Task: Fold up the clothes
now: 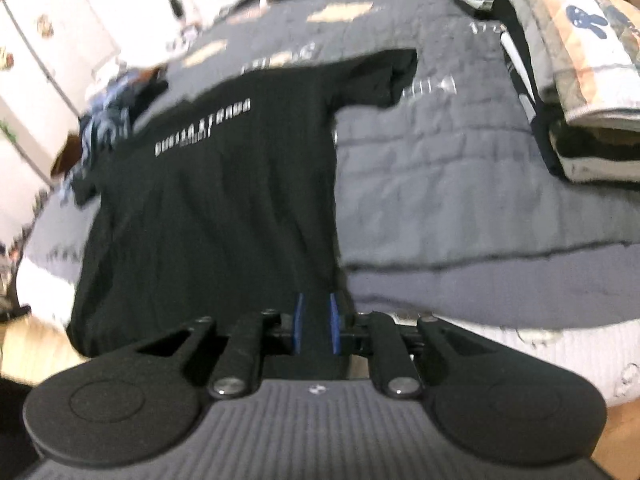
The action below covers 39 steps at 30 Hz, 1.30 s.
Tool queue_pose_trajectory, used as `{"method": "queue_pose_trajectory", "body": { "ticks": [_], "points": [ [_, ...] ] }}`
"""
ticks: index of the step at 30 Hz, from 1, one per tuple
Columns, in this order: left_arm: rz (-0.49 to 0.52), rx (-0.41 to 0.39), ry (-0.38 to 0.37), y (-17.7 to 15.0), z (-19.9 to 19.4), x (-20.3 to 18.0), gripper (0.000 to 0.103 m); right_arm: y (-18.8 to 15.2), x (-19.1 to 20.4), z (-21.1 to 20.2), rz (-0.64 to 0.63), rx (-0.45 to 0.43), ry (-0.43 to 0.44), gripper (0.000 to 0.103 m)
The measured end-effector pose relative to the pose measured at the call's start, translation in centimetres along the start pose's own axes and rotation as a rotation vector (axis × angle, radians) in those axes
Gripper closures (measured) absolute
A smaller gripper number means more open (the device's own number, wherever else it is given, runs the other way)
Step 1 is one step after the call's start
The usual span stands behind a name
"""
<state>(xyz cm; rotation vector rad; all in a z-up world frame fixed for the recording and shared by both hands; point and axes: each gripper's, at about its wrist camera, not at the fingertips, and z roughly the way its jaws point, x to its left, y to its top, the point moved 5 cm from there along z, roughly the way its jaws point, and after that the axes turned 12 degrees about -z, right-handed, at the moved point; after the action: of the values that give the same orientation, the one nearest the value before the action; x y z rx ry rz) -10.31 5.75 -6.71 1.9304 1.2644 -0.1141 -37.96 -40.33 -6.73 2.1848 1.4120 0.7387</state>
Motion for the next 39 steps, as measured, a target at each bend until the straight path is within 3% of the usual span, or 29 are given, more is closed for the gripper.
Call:
{"method": "queue_pose_trajectory", "body": {
  "ticks": [4, 7, 12, 19, 25, 27, 28, 29, 30, 33, 34, 36, 38, 39],
  "points": [
    [-0.005, -0.025, -0.038, 0.5, 2.0, -0.6, 0.049, 1.2, 1.0, 2.3, -0.029, -0.011, 0.01, 0.089],
    [-0.04, 0.004, -0.051, -0.1, 3.8, 0.2, 0.045, 0.9, 0.9, 4.4, -0.058, 0.058, -0.021, 0.089],
    [0.103, 0.079, 0.081, -1.3, 5.2, 1.2, 0.045, -0.6, 0.0, 4.7, -0.053, 0.098, -0.023, 0.089],
    [0.275, 0.159, 0.146, -4.0, 5.1, 1.8, 0.045, -2.6, -0.6, 4.4, -0.056, 0.13, -0.006, 0.089],
    [0.396, 0.207, 0.216, -5.2, 7.2, 2.2, 0.045, -3.6, -0.4, 5.7, -0.059, 0.171, 0.005, 0.089],
    [0.431, 0.232, 0.213, -5.7, 7.8, 2.2, 0.052, -3.9, -0.1, 6.0, -0.059, 0.177, 0.015, 0.089],
    [0.441, 0.25, 0.206, -6.0, 8.0, 2.2, 0.073, -4.0, 0.1, 6.2, -0.067, 0.183, 0.018, 0.089],
    [0.431, 0.275, 0.202, -6.1, 8.3, 2.4, 0.089, -4.1, 0.3, 6.3, -0.07, 0.183, 0.025, 0.089],
    [0.373, 0.308, 0.178, -6.0, 8.4, 2.7, 0.092, -4.2, 0.4, 6.4, -0.072, 0.184, 0.032, 0.092],
    [0.09, 0.361, 0.034, -4.2, 7.2, 4.1, 0.096, -4.1, 0.8, 6.3, -0.071, 0.183, 0.064, 0.1],
    [-0.009, 0.366, -0.047, -3.4, 6.2, 4.3, 0.096, -3.8, 1.0, 5.9, -0.073, 0.176, 0.075, 0.101],
    [-0.119, 0.338, -0.146, -1.9, 3.6, 4.5, 0.096, -3.1, 1.0, 4.6, -0.056, 0.138, 0.104, 0.101],
    [-0.107, 0.305, -0.135, -0.9, 1.6, 4.7, 0.096, -2.2, 0.8, 2.6, -0.031, 0.081, 0.135, 0.101],
    [-0.083, 0.311, -0.094, -0.9, 1.5, 5.0, 0.096, -1.7, 0.6, 1.6, -0.026, 0.059, 0.143, 0.101]
  ]
}}
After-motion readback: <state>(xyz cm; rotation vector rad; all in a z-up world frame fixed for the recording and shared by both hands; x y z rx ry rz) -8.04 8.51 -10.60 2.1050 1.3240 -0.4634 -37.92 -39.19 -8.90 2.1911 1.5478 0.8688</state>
